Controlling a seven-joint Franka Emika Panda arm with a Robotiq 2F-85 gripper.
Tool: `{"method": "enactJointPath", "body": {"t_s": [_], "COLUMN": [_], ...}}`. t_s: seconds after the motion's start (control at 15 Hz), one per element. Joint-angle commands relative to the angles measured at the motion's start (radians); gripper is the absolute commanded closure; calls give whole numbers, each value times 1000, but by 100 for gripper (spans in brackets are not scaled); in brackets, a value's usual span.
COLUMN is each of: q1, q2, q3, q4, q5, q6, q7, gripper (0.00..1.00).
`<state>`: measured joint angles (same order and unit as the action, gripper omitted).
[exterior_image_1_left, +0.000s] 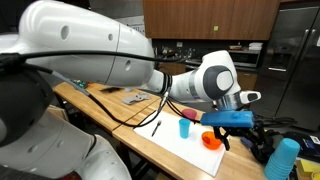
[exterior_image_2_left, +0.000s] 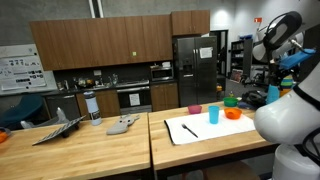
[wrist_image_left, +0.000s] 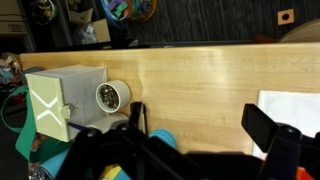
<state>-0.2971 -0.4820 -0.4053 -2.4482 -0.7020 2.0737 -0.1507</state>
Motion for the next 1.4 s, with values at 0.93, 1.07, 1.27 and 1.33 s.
{"method": "enactJointPath", "body": {"t_s": [0.93, 1.07, 1.27, 1.33], "q1": [50, 48, 61, 62], "q2": [52, 52, 46, 43], "q3": [12, 13, 19, 27], "q4": [43, 41, 24, 5], "q5": [242, 242, 238, 218], "q6": [92, 92, 110, 133], "q7": [-655, -654, -675, -683], "gripper": [0, 0, 0, 0]}}
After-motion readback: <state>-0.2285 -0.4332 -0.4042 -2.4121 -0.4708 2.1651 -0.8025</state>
